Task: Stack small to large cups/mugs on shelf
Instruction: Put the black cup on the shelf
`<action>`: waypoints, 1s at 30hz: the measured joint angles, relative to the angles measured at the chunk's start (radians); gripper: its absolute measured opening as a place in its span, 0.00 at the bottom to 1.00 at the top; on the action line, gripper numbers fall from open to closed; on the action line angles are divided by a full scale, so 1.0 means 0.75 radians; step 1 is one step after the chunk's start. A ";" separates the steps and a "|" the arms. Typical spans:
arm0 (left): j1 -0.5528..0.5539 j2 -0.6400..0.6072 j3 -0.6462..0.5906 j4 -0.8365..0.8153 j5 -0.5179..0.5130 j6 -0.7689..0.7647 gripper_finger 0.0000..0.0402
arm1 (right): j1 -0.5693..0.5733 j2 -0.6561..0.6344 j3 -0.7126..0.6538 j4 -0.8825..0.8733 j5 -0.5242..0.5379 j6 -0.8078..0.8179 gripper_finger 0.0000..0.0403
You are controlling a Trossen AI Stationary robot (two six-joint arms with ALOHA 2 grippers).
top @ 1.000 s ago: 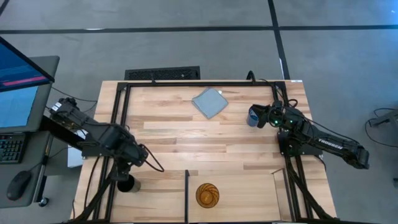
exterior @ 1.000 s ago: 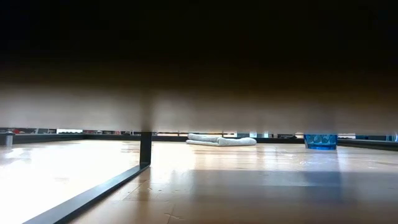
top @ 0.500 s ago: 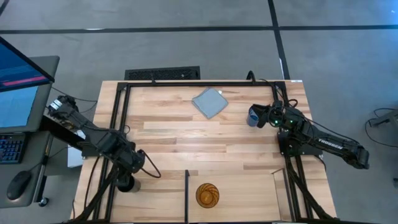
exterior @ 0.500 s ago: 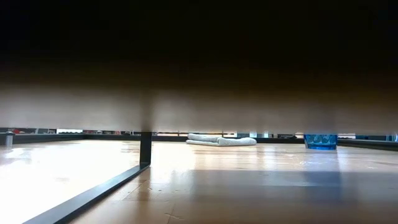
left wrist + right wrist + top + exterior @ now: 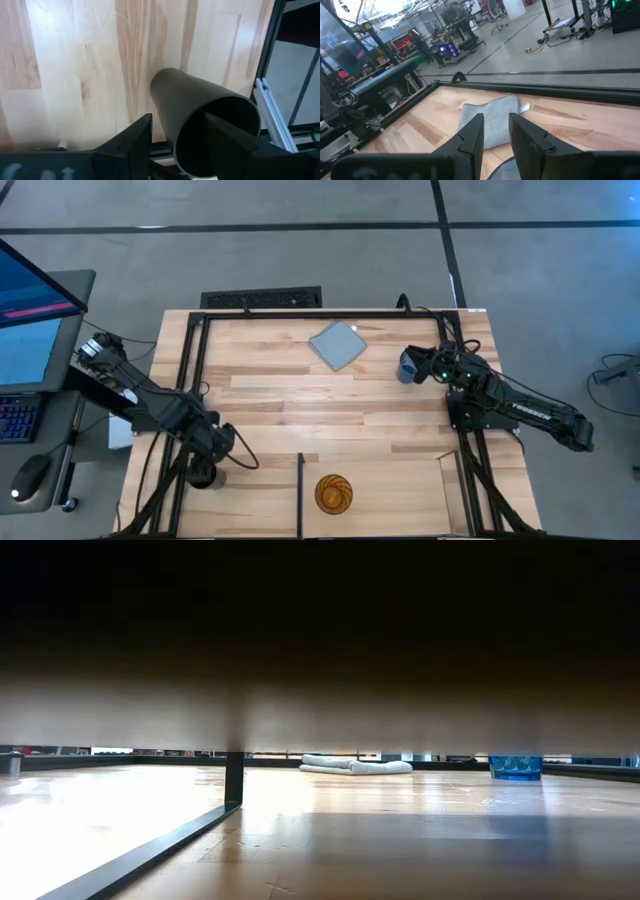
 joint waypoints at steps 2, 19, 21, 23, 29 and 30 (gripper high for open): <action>-0.001 -0.003 -0.001 -0.003 -0.002 0.000 0.41 | 0.000 0.000 -0.001 0.000 0.000 0.000 0.28; -0.049 -0.032 -0.121 0.071 -0.015 -0.073 0.39 | 0.000 0.000 0.000 0.001 0.000 0.000 0.28; -0.049 -0.033 -0.125 0.067 -0.025 -0.080 0.37 | 0.000 0.000 0.000 0.001 0.000 0.000 0.28; -0.049 -0.034 -0.135 0.071 -0.025 -0.080 0.33 | 0.000 0.000 0.000 0.001 0.000 0.000 0.28; -0.049 -0.046 -0.184 0.115 -0.025 -0.086 0.24 | 0.000 0.000 0.000 0.001 0.000 0.000 0.28; -0.048 -0.051 -0.188 0.124 -0.026 -0.086 0.22 | 0.000 0.000 0.000 0.001 0.000 0.000 0.28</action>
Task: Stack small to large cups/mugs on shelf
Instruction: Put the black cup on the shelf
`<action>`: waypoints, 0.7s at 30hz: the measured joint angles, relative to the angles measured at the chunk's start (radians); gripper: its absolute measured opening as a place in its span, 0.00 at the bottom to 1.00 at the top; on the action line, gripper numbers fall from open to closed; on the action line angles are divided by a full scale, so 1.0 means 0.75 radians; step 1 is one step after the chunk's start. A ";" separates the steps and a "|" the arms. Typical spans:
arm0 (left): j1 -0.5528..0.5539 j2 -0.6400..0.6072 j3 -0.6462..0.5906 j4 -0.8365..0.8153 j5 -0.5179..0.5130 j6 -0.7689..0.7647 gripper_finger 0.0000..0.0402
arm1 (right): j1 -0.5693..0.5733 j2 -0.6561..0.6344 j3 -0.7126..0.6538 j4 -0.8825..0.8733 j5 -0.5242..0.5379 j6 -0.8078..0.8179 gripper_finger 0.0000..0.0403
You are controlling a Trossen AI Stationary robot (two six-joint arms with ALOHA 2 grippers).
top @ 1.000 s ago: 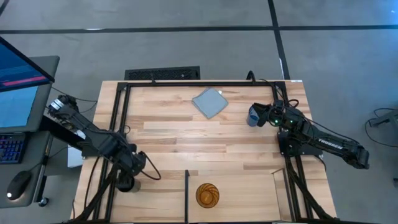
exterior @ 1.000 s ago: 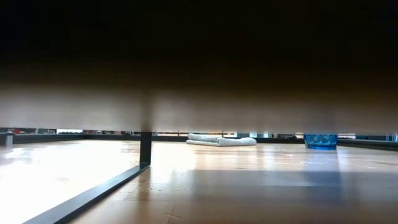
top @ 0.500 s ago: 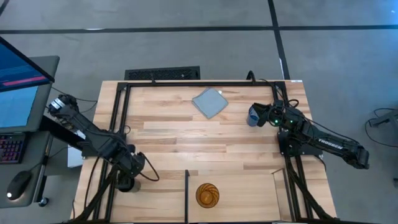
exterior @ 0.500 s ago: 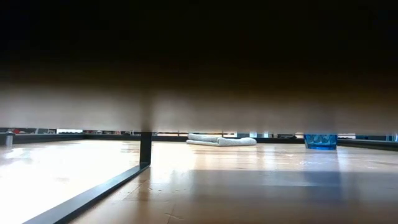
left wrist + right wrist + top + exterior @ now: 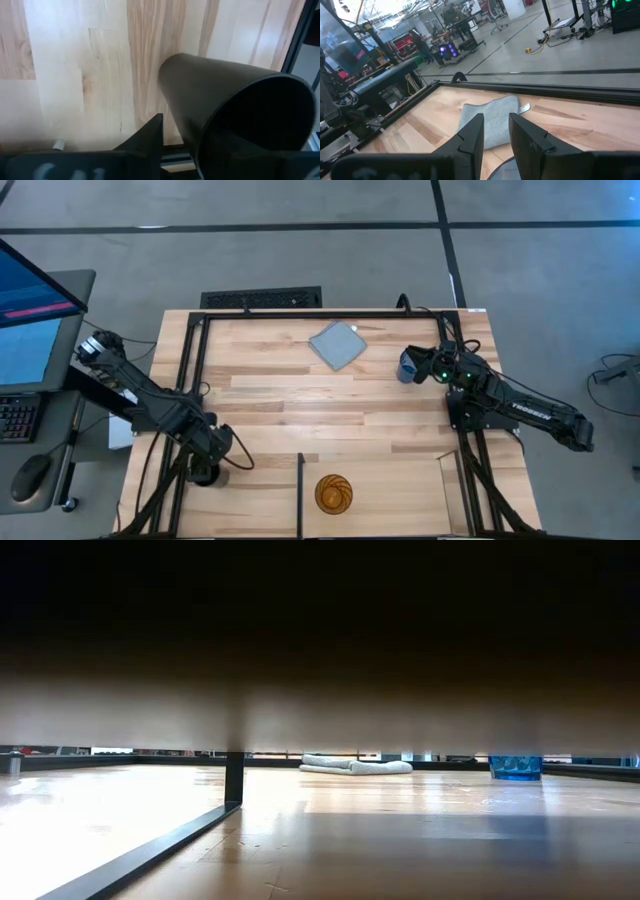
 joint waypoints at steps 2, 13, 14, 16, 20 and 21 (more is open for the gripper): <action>0.000 -0.006 0.000 0.002 -0.006 0.001 0.18 | 0.000 0.000 0.000 0.000 0.000 0.000 0.28; 0.006 -0.051 -0.001 0.002 -0.111 0.010 0.01 | 0.000 0.000 0.000 0.000 0.000 0.001 0.28; 0.011 -0.066 -0.001 0.002 -0.123 0.007 0.01 | 0.000 0.000 0.000 0.000 0.000 0.001 0.28; 0.029 -0.094 -0.001 -0.006 -0.142 -0.005 0.00 | 0.000 0.000 0.000 0.000 0.000 0.001 0.28; 0.083 -0.149 0.000 -0.064 -0.207 0.019 0.00 | 0.000 0.000 0.000 0.000 0.000 0.001 0.28; 0.102 -0.162 0.000 -0.078 -0.229 0.031 0.00 | 0.000 0.000 0.000 0.000 0.000 0.002 0.28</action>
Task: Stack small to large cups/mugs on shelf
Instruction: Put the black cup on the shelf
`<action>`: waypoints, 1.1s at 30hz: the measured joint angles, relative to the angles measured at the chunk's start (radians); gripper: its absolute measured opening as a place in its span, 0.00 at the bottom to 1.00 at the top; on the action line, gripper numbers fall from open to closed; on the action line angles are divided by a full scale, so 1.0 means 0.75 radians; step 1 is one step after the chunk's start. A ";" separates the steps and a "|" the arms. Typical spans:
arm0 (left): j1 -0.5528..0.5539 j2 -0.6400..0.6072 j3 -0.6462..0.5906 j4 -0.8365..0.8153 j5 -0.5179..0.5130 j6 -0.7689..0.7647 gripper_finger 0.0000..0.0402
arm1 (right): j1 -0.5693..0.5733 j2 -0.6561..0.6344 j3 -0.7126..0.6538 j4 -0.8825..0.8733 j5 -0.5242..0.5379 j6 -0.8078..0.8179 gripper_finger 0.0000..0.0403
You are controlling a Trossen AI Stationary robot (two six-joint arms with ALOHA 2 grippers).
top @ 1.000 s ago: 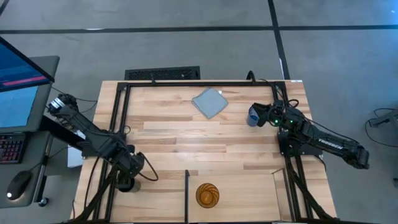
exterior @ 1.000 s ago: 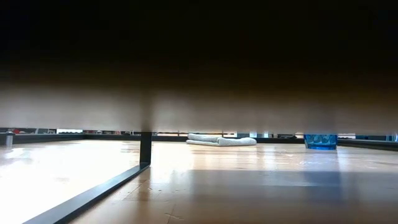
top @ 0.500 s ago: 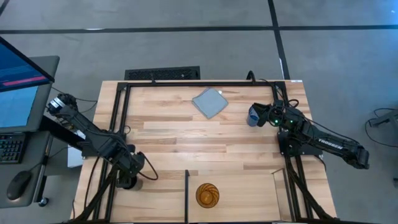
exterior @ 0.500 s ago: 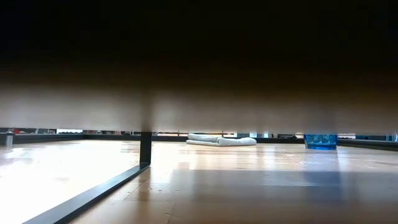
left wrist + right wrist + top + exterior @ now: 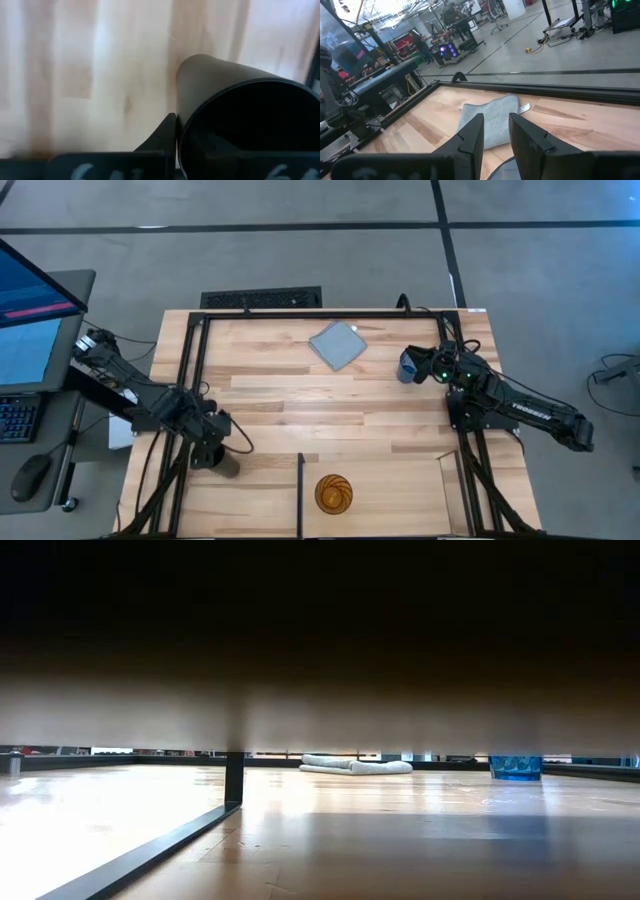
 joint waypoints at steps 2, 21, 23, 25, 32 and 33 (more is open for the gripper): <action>0.047 -0.028 0.000 -0.018 -0.048 0.028 0.00 | 0.000 0.000 0.000 0.000 0.000 0.000 0.28; 0.767 0.097 0.559 0.294 -0.191 0.628 0.00 | 0.001 0.000 0.000 -0.001 -0.005 -0.001 0.28; 0.807 0.195 0.690 0.285 -0.190 0.677 0.00 | 0.001 0.000 0.000 -0.001 -0.005 -0.001 0.28; 0.834 0.307 0.829 0.284 -0.191 0.745 0.00 | 0.001 0.000 0.000 -0.001 -0.005 -0.001 0.28; 0.869 0.766 1.414 0.026 -0.131 0.909 0.00 | 0.001 0.000 0.000 -0.001 -0.009 -0.001 0.28; 0.869 0.833 1.505 -0.029 -0.120 0.921 0.00 | 0.001 0.000 0.000 -0.001 -0.009 -0.001 0.28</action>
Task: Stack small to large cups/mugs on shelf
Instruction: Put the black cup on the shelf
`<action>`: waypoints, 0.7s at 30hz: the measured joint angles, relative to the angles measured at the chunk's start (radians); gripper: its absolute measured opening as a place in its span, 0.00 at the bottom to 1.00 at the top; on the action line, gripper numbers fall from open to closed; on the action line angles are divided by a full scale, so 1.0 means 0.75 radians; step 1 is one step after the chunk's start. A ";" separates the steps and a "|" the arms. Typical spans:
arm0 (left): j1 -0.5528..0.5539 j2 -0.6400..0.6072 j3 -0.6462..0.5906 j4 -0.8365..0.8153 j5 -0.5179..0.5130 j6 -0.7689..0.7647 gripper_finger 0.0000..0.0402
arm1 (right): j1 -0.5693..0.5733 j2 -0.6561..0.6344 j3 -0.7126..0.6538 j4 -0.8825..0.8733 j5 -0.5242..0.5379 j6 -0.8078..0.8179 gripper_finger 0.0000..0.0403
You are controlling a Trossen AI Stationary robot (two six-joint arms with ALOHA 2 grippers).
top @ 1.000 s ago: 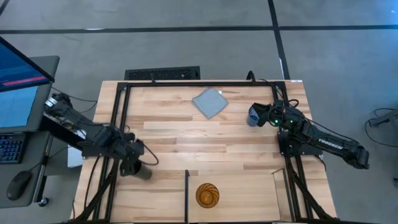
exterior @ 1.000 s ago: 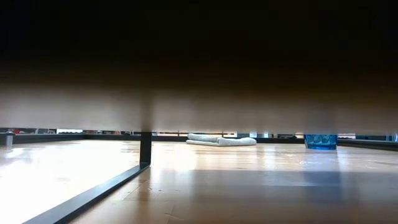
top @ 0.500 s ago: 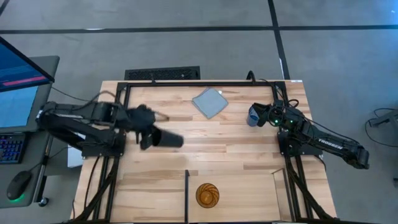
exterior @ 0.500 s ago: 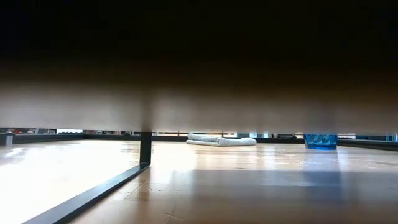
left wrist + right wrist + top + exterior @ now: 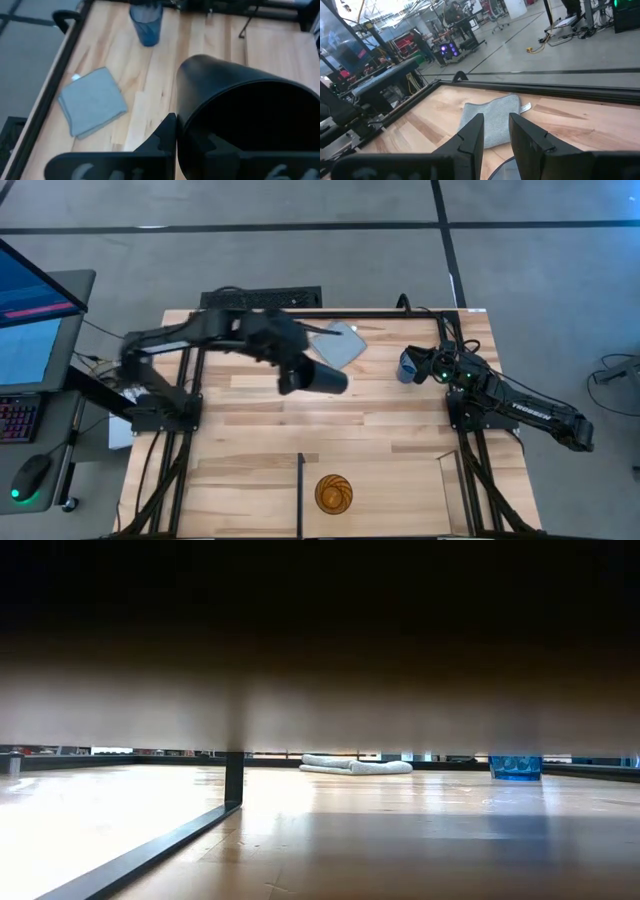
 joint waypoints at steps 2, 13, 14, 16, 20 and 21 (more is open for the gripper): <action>-0.005 0.132 0.173 -0.103 0.002 0.024 0.00 | 0.000 0.000 0.000 0.000 -0.001 -0.001 0.28; -0.057 0.452 0.443 -0.155 0.154 -0.015 0.00 | 0.002 0.047 0.000 0.001 -0.001 -0.011 0.28; -0.067 0.471 0.441 -0.160 0.153 -0.032 0.00 | 0.002 0.051 0.000 -0.002 -0.001 -0.012 0.28; -0.089 0.507 0.444 -0.103 0.155 -0.035 0.00 | 0.002 0.080 0.000 0.009 0.000 -0.012 0.28; -0.138 0.549 0.445 -0.021 0.217 -0.016 0.00 | 0.002 0.131 0.000 -0.002 -0.001 -0.013 0.28; -0.149 0.562 0.448 0.017 0.238 -0.016 0.00 | 0.002 0.139 0.000 -0.003 -0.004 -0.012 0.28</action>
